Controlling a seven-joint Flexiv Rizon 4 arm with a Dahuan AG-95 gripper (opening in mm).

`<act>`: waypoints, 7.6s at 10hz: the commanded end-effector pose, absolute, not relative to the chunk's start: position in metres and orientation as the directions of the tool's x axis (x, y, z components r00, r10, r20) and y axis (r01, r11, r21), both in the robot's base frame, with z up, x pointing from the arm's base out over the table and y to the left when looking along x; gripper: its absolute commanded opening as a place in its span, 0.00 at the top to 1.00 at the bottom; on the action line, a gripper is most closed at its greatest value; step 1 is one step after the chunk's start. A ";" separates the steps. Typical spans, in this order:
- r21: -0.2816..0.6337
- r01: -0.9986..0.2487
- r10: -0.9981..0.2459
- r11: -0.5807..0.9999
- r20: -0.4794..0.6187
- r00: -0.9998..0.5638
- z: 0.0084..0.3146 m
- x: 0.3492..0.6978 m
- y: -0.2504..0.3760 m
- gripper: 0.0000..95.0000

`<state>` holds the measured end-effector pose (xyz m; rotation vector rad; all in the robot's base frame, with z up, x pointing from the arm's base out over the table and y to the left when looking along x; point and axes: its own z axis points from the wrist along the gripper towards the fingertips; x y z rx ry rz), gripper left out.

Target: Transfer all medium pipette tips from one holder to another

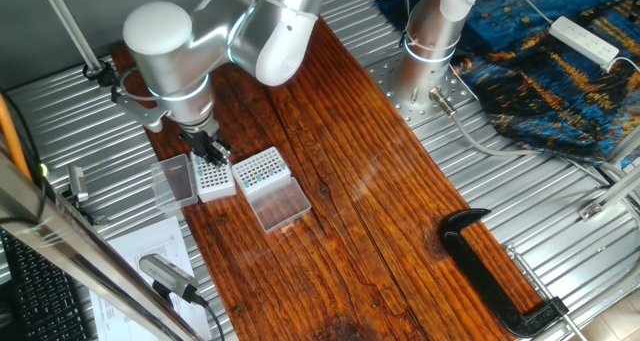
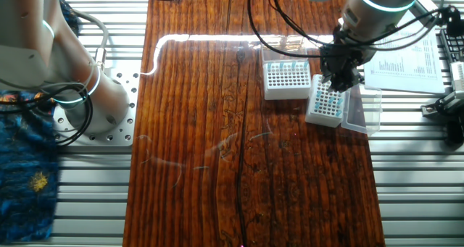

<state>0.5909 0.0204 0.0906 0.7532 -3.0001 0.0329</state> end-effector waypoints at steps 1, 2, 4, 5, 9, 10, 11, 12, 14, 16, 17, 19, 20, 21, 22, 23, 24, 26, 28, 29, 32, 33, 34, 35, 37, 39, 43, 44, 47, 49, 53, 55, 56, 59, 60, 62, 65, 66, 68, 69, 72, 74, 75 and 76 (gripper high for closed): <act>-0.013 -0.490 -0.489 0.872 0.044 -0.871 0.090 0.591 0.018 0.80; -0.012 -0.491 -0.490 0.871 0.047 -0.871 0.090 0.591 0.018 0.80; -0.008 -0.498 -0.497 0.867 0.048 -0.867 0.089 0.591 0.018 0.80; -0.008 -0.498 -0.497 0.867 0.049 -0.866 0.089 0.590 0.018 0.80; -0.003 -0.488 -0.488 0.873 0.042 -0.872 0.093 0.596 0.021 0.80; -0.005 -0.486 -0.485 0.874 0.044 -0.873 0.095 0.598 0.022 0.80; -0.008 -0.486 -0.485 0.874 0.047 -0.873 0.096 0.605 0.021 0.80; -0.012 -0.487 -0.486 0.873 0.043 -0.873 0.095 0.608 0.020 0.80; -0.011 -0.490 -0.489 0.872 0.040 -0.871 0.091 0.619 0.018 0.80; -0.012 -0.484 -0.483 0.875 0.040 -0.875 0.090 0.623 0.018 0.80; -0.014 -0.484 -0.483 0.875 0.043 -0.875 0.089 0.625 0.018 0.80; -0.016 -0.486 -0.485 0.874 0.044 -0.873 0.086 0.627 0.018 0.80; -0.014 -0.488 -0.487 0.873 0.043 -0.872 0.085 0.628 0.018 0.80; -0.013 -0.490 -0.489 0.872 0.044 -0.871 0.084 0.628 0.018 0.80; -0.009 -0.490 -0.489 0.872 0.046 -0.871 0.083 0.628 0.018 0.80; -0.008 -0.491 -0.490 0.871 0.046 -0.870 0.082 0.628 0.018 0.80; -0.007 -0.492 -0.491 0.871 0.045 -0.870 0.081 0.628 0.017 0.80; -0.005 -0.494 -0.493 0.870 0.043 -0.869 0.079 0.628 0.017 0.80; -0.002 -0.494 -0.494 0.869 0.040 -0.869 0.078 0.628 0.017 0.80; -0.002 -0.495 -0.494 0.869 0.039 -0.868 0.078 0.628 0.017 0.80; -0.002 -0.492 -0.491 0.871 0.039 -0.870 0.078 0.629 0.018 1.00; -0.002 -0.492 -0.491 0.871 0.039 -0.870 0.078 0.629 0.018 1.00; -0.002 -0.491 -0.491 0.871 0.039 -0.870 0.078 0.629 0.018 1.00; -0.001 -0.492 -0.492 0.871 0.039 -0.870 0.078 0.629 0.018 1.00; 0.000 -0.489 -0.489 0.872 0.043 -0.871 0.079 0.629 0.019 1.00; -0.001 -0.489 -0.488 0.872 0.049 -0.871 0.083 0.630 0.020 1.00; 0.003 -0.495 -0.494 0.869 0.064 -0.867 0.095 0.629 0.020 1.00; 0.004 -0.497 -0.496 0.868 0.067 -0.866 0.098 0.629 0.020 1.00; 0.011 -0.503 -0.503 0.864 0.077 -0.861 0.109 0.627 0.020 1.00; 0.015 -0.506 -0.505 0.863 0.082 -0.859 0.116 0.626 0.020 1.00; 0.028 -0.512 -0.512 0.858 0.107 -0.852 0.140 0.620 0.027 1.00; 0.030 -0.508 -0.508 0.861 0.117 -0.854 0.152 0.617 0.032 1.00; 0.034 -0.504 -0.505 0.863 0.119 -0.855 0.155 0.615 0.033 1.00; 0.040 -0.487 -0.488 0.872 0.120 -0.864 0.166 0.610 0.042 1.00; 0.041 -0.481 -0.482 0.876 0.122 -0.868 0.170 0.608 0.047 1.00; 0.043 -0.457 -0.459 0.888 0.124 -0.880 0.169 0.599 0.054 1.00; 0.062 -0.440 -0.444 0.896 0.104 -0.890 0.159 0.581 0.058 1.00; 0.062 -0.434 -0.438 0.899 0.104 -0.893 0.157 0.575 0.061 1.00; 0.060 -0.418 -0.422 0.906 0.106 -0.900 0.153 0.563 0.067 1.00; 0.059 -0.415 -0.419 0.908 0.106 -0.902 0.151 0.557 0.069 1.00; 0.056 -0.418 -0.421 0.907 0.104 -0.901 0.145 0.546 0.068 1.00; 0.056 -0.416 -0.419 0.908 0.097 -0.903 0.141 0.542 0.068 1.00; 0.054 -0.412 -0.415 0.910 0.100 -0.904 0.140 0.541 0.070 1.00; 0.053 -0.406 -0.410 0.912 0.101 -0.907 0.138 0.541 0.073 1.00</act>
